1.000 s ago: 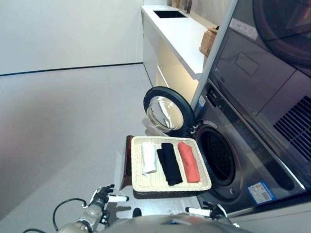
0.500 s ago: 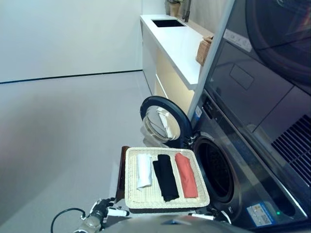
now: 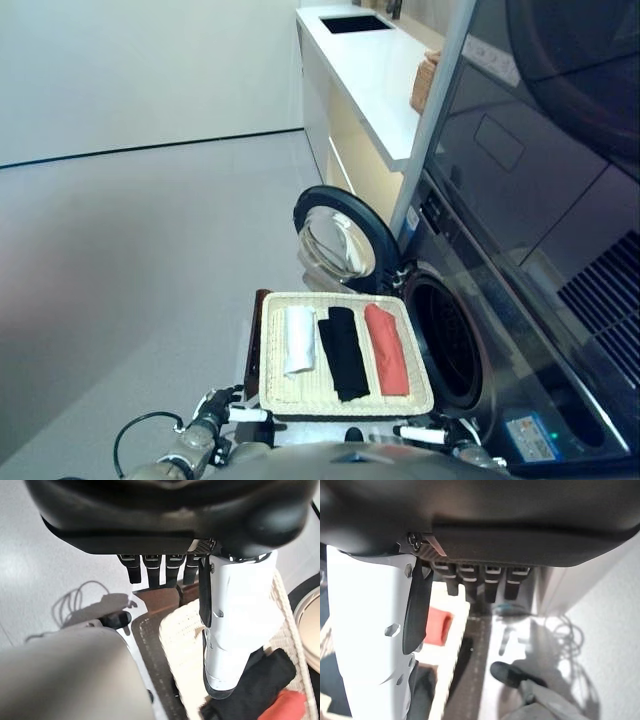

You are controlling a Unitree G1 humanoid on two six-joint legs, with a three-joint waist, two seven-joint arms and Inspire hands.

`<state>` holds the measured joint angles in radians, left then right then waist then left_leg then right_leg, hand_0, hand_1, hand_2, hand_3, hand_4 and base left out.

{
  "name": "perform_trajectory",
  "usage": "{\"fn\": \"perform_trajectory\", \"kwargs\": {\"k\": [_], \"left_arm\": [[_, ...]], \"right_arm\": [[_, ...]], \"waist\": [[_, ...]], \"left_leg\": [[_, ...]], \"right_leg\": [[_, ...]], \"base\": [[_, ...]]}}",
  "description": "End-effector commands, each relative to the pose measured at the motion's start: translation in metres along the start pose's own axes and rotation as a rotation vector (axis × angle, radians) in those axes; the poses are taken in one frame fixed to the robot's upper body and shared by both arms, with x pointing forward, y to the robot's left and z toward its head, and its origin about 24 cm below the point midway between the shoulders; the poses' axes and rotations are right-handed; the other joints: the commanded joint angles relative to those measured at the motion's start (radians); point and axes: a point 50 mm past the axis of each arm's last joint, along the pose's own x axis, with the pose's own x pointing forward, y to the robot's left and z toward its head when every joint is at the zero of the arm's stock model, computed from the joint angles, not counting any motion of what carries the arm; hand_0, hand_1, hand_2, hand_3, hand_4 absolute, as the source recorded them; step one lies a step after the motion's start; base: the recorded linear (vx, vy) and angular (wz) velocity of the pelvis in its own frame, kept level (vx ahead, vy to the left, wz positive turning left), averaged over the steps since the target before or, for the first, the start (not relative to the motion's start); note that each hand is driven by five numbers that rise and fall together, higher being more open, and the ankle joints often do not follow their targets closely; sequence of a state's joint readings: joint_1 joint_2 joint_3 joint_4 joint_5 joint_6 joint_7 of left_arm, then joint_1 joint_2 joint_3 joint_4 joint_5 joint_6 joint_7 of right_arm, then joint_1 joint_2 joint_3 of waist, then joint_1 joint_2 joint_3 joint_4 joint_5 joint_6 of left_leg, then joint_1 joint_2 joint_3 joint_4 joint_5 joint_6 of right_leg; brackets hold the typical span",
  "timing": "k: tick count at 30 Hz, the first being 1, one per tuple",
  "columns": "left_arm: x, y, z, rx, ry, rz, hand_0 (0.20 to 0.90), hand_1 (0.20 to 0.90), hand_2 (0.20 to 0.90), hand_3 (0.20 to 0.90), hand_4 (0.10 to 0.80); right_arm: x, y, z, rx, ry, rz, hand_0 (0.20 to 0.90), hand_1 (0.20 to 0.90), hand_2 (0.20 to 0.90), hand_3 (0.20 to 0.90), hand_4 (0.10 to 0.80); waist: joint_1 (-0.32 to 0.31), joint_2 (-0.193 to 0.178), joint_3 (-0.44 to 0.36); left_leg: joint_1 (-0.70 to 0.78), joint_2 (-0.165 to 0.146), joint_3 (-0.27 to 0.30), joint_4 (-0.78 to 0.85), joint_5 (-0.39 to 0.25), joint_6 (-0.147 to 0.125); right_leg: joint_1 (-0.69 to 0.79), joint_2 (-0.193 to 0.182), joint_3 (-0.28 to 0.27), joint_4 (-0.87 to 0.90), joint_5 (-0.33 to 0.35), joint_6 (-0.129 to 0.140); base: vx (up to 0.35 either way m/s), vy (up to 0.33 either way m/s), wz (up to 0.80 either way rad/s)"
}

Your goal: Pick up the clothes and place them into the washing machine

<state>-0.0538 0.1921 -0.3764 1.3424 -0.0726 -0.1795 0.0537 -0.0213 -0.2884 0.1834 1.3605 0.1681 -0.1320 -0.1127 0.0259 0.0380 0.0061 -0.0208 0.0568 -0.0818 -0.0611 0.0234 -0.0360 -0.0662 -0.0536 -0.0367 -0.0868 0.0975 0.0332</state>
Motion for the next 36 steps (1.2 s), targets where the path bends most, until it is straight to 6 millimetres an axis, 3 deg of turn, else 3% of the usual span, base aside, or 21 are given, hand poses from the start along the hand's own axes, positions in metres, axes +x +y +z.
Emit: {"fn": "perform_trajectory", "kwargs": {"k": [1, 7, 11, 14, 18, 19, 23, 27, 32, 36], "left_arm": [[0.001, 0.014, 0.009, 0.008, -0.049, 0.052, 0.900, 0.900, 0.900, 0.900, 0.800], [0.001, 0.019, 0.010, -0.021, -0.055, 0.066, 0.900, 0.900, 0.900, 0.900, 0.800], [0.001, 0.015, 0.023, -0.081, -0.131, 0.061, 0.900, 0.900, 0.900, 0.900, 0.800], [0.002, 0.016, 0.039, -0.125, -0.199, 0.076, 0.900, 0.900, 0.900, 0.900, 0.800], [0.004, 0.026, 0.077, -0.137, -0.320, 0.125, 0.900, 0.900, 0.900, 0.900, 0.800], [0.004, 0.027, 0.077, -0.137, -0.321, 0.125, 0.900, 0.900, 0.900, 0.900, 0.800], [0.002, 0.039, 0.099, -0.174, -0.394, 0.173, 0.900, 0.900, 0.900, 0.900, 0.800], [0.000, 0.051, 0.107, -0.270, -0.422, 0.218, 0.900, 0.900, 0.900, 0.900, 0.800], [-0.002, 0.050, 0.114, -0.289, -0.461, 0.207, 0.900, 0.900, 0.900, 0.900, 0.800], [-0.005, 0.049, 0.117, -0.276, -0.494, 0.202, 0.900, 0.900, 0.900, 0.900, 0.800]], "right_arm": [[0.004, 0.002, 0.029, 0.038, -0.091, -0.012, 0.900, 0.900, 0.900, 0.900, 0.800], [0.005, 0.005, 0.052, -0.002, -0.168, -0.006, 0.900, 0.900, 0.900, 0.900, 0.800], [0.004, 0.001, 0.070, -0.068, -0.240, -0.049, 0.900, 0.900, 0.900, 0.900, 0.800], [0.003, -0.007, 0.103, -0.123, -0.334, -0.096, 0.900, 0.900, 0.900, 0.900, 0.800], [-0.007, -0.022, 0.169, -0.180, -0.514, -0.177, 0.900, 0.900, 0.900, 0.900, 0.800], [-0.007, -0.022, 0.169, -0.180, -0.515, -0.177, 0.900, 0.900, 0.900, 0.900, 0.800], [-0.022, -0.025, 0.220, -0.243, -0.651, -0.232, 0.900, 0.900, 0.900, 0.900, 0.800], [-0.041, -0.042, 0.264, -0.253, -0.755, -0.332, 0.900, 0.900, 0.900, 0.900, 0.800], [-0.057, -0.059, 0.294, -0.236, -0.808, -0.415, 0.900, 0.900, 0.900, 0.900, 0.800], [-0.075, -0.086, 0.318, -0.213, -0.834, -0.527, 0.900, 0.900, 0.900, 0.900, 0.800]], "waist": [[0.025, -0.023, -0.015], [0.044, -0.024, 0.001], [0.050, -0.036, 0.011], [0.055, -0.040, 0.065], [0.054, -0.041, 0.164], [0.054, -0.041, 0.162], [0.059, -0.038, 0.199], [0.080, -0.026, 0.218], [0.093, -0.009, 0.233], [0.111, 0.011, 0.248]], "left_leg": [[-0.056, -0.061, 0.034, 0.000, 0.014, 0.011], [-0.060, -0.058, 0.062, -0.017, 0.014, 0.007], [-0.052, -0.046, 0.066, -0.017, 0.008, -0.006], [-0.108, -0.038, 0.058, 0.037, 0.003, -0.010], [-0.273, -0.040, 0.057, 0.165, -0.007, -0.020], [-0.278, -0.040, 0.056, 0.169, -0.008, -0.020], [-0.423, -0.043, 0.068, 0.255, -0.019, -0.023], [-0.546, -0.045, 0.064, 0.348, -0.049, -0.022], [-0.634, -0.055, 0.061, 0.410, -0.066, -0.008], [-0.676, -0.067, 0.063, 0.431, -0.076, 0.003]], "right_leg": [[0.074, -0.101, 0.014, 0.076, -0.091, 0.090], [0.015, -0.118, -0.118, 0.083, -0.054, 0.097], [0.049, -0.114, -0.142, 0.021, -0.045, 0.095], [0.032, -0.115, -0.156, 0.023, -0.046, 0.088], [-0.102, -0.118, -0.168, 0.098, -0.045, 0.071], [-0.106, -0.118, -0.168, 0.100, -0.046, 0.071], [-0.272, -0.114, -0.159, 0.217, -0.063, 0.063], [-0.420, -0.114, -0.141, 0.316, -0.081, 0.060], [-0.515, -0.120, -0.128, 0.372, -0.088, 0.055], [-0.566, -0.125, -0.115, 0.396, -0.093, 0.053]], "base": [[0.106, 0.141, -0.77], [0.010, 0.014, -0.39], [0.097, -0.070, 0.03], [-0.134, -0.087, 0.05], [-0.257, -0.086, 0.26], [-0.168, -0.042, 0.14], [-0.142, -0.015, 0.03], [-0.082, 0.023, -0.06], [-0.043, 0.045, -0.06], [-0.004, 0.066, -0.09]]}}
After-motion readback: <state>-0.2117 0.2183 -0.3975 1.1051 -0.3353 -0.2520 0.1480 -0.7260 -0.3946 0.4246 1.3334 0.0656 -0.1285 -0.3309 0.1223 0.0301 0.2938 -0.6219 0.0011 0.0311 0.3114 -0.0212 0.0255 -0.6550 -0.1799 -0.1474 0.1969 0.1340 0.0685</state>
